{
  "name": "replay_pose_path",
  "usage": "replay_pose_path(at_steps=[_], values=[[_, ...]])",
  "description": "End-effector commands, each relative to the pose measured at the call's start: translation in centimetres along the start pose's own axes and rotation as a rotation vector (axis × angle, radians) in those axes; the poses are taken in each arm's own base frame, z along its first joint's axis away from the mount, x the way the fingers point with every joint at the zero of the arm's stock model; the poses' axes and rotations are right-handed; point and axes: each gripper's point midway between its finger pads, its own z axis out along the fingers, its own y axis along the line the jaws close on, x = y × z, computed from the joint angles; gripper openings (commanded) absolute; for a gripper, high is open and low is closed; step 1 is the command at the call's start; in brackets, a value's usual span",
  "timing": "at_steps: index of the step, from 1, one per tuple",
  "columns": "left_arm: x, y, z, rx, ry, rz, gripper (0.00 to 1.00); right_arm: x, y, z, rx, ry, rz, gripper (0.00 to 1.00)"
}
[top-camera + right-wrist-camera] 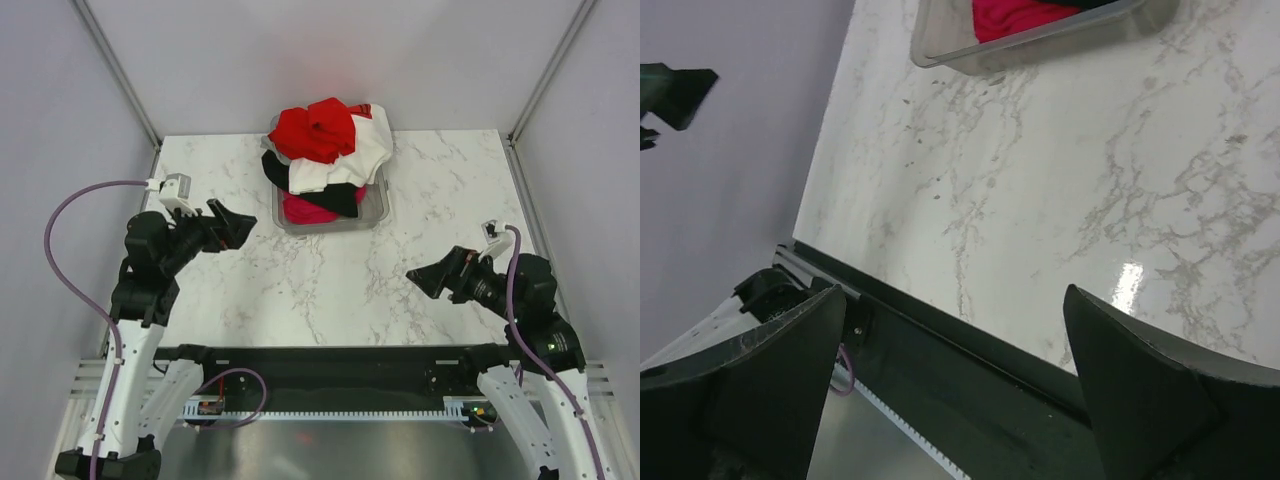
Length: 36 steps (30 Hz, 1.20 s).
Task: Fold and stack the t-shirts
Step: Grab the tshirt from the pile
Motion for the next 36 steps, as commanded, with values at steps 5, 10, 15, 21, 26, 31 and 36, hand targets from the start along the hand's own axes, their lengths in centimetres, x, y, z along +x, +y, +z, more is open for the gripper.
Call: replay_pose_path(at_steps=[5, 10, 15, 21, 26, 31, 36], values=[[6.4, -2.1, -3.7, 0.104, 0.320, -0.054, 1.00, 1.7, 2.1, 0.7, -0.173, 0.084, 0.032, 0.98], [8.0, 1.5, -3.6, -0.097, 0.409, -0.070, 1.00, -1.6, 2.1, 2.0, -0.078, 0.054, 0.038, 0.97], [6.8, 4.7, -5.3, -0.324, 0.276, -0.072, 1.00, -6.8, 1.9, 5.7, 0.116, 0.061, -0.078, 0.95], [6.4, 4.3, -5.9, -0.308, 0.181, -0.097, 0.98, -9.5, 3.1, 16.2, 0.227, 0.110, -0.182, 0.94], [5.8, 4.1, -6.4, -0.299, 0.123, -0.091, 0.98, -14.9, 4.6, 25.7, 0.244, 0.026, -0.257, 0.92], [5.7, 4.3, -6.6, -0.306, 0.106, -0.092, 0.96, -18.7, 5.0, 32.9, 0.249, -0.061, -0.304, 0.93], [5.1, 4.4, -7.1, -0.311, 0.069, -0.089, 0.95, -20.1, 2.1, 39.2, 0.333, -0.121, -0.371, 0.96]])
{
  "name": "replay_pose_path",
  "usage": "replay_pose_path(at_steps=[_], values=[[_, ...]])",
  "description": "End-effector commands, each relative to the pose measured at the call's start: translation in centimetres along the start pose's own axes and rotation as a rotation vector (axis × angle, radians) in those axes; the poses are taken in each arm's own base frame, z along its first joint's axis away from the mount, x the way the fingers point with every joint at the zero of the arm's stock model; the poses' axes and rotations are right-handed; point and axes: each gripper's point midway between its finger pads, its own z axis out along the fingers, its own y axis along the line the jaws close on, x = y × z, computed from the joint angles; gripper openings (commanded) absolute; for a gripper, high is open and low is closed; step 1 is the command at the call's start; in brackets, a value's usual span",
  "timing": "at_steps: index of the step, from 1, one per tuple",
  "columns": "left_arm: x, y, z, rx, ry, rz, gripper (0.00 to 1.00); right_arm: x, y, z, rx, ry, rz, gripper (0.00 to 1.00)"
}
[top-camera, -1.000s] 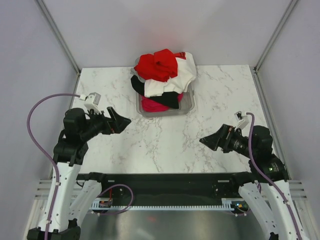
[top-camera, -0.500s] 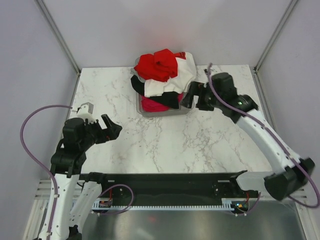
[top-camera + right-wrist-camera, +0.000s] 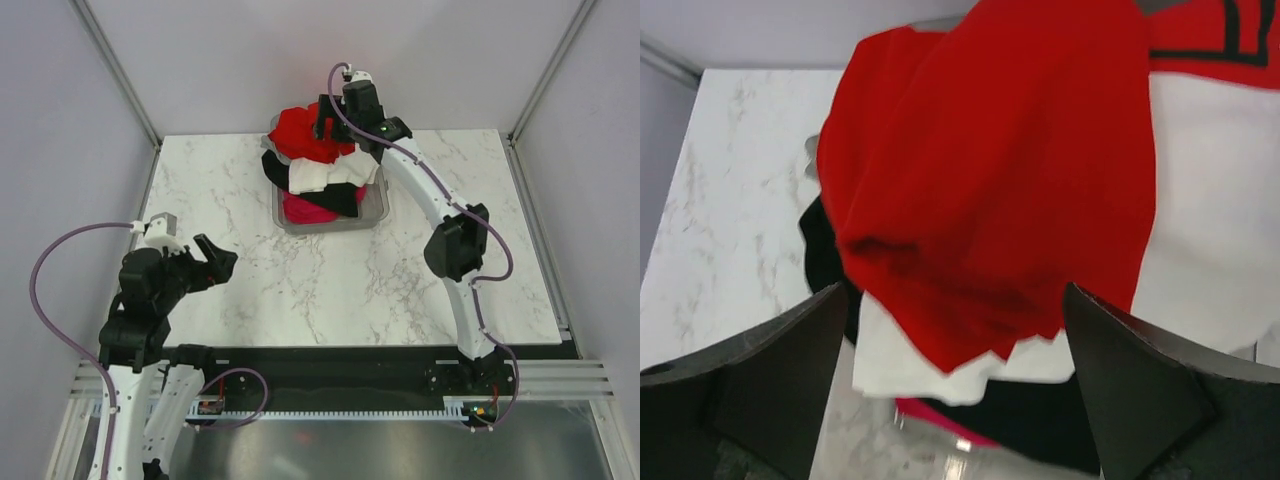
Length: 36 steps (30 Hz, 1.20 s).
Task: Fold and stack the t-shirts
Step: Grab the tshirt from the pile, then move the tshirt to the center of the board
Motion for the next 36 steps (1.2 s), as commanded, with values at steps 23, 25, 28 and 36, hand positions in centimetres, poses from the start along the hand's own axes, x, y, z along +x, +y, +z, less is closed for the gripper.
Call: replay_pose_path(at_steps=[23, 25, 28, 36], values=[[-1.6, 0.1, -1.0, -0.002, -0.113, -0.031, 0.93, -20.3, 8.5, -21.8, 0.052, -0.733, -0.128, 0.13], [-1.6, 0.2, -0.9, -0.003, -0.111, -0.032, 0.93, -22.2, 7.4, -28.5, 0.039, -0.805, -0.061, 0.13], [-1.5, 0.5, -0.5, -0.021, -0.101, -0.038, 0.93, -19.7, 3.4, -33.0, 0.121, -0.773, 0.027, 0.15], [-0.6, 1.6, 2.2, -0.087, 0.017, -0.060, 0.95, 9.2, -12.2, -29.3, 0.438, -0.194, 0.201, 0.98]])
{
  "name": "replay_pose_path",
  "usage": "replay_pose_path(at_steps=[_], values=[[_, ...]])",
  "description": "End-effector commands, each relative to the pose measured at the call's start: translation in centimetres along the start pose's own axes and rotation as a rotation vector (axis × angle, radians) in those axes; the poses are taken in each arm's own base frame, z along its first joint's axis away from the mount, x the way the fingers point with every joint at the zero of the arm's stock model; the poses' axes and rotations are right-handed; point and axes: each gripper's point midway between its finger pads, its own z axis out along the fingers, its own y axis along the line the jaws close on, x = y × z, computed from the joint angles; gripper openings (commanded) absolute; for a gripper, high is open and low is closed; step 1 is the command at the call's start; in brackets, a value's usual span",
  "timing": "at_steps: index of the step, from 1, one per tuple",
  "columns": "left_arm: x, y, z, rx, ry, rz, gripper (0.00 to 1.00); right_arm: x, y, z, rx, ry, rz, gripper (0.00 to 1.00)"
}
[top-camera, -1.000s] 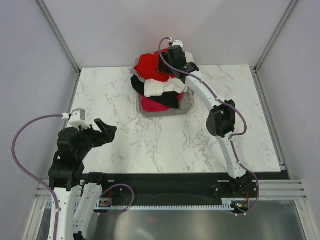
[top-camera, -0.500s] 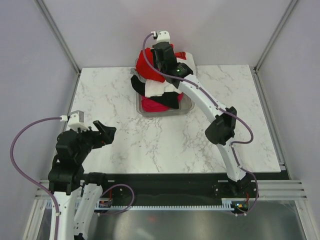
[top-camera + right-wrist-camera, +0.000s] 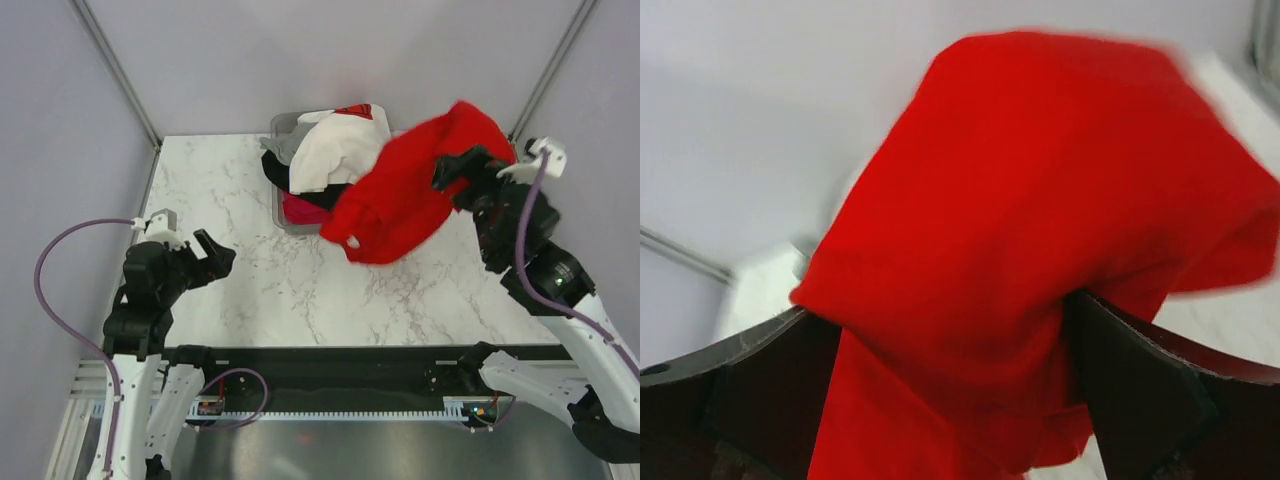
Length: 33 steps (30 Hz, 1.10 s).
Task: Fold and stack the t-shirts
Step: Move the tshirt to the center of the board, then flatten the tshirt out
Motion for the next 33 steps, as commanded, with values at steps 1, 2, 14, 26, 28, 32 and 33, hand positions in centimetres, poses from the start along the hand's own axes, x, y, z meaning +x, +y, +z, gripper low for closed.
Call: replay_pose_path(at_steps=[1, 2, 14, 26, 28, 32, 33], values=[[0.5, 0.3, 2.7, -0.036, 0.097, -0.054, 0.95, 17.0, -8.7, -1.7, 0.265, 0.415, -0.052, 0.98], [0.4, 0.0, 3.5, -0.021, 0.113, -0.061, 0.94, 20.1, -11.3, -3.4, 0.315, 0.501, -0.087, 0.98], [4.4, -4.3, 17.3, -0.136, 0.379, 0.072, 0.89, 24.9, -12.6, -10.8, 0.198, 0.732, 0.138, 0.98], [5.6, -4.7, 28.7, -0.202, 0.449, 0.146, 0.41, 25.5, -11.8, -11.9, 0.110, 0.786, 0.130, 0.98], [5.5, -4.3, 30.2, -0.227, 0.454, 0.139, 0.18, 26.1, -12.0, -11.9, 0.115, 0.805, 0.121, 0.98], [2.3, 1.8, 30.2, -0.366, 0.469, 0.023, 0.02, 26.7, -11.6, -12.3, 0.094, 0.835, 0.128, 0.98], [1.2, 3.2, 30.0, -0.393, 0.454, 0.005, 0.02, 26.7, -11.5, -12.4, 0.080, 0.837, 0.135, 0.98]])
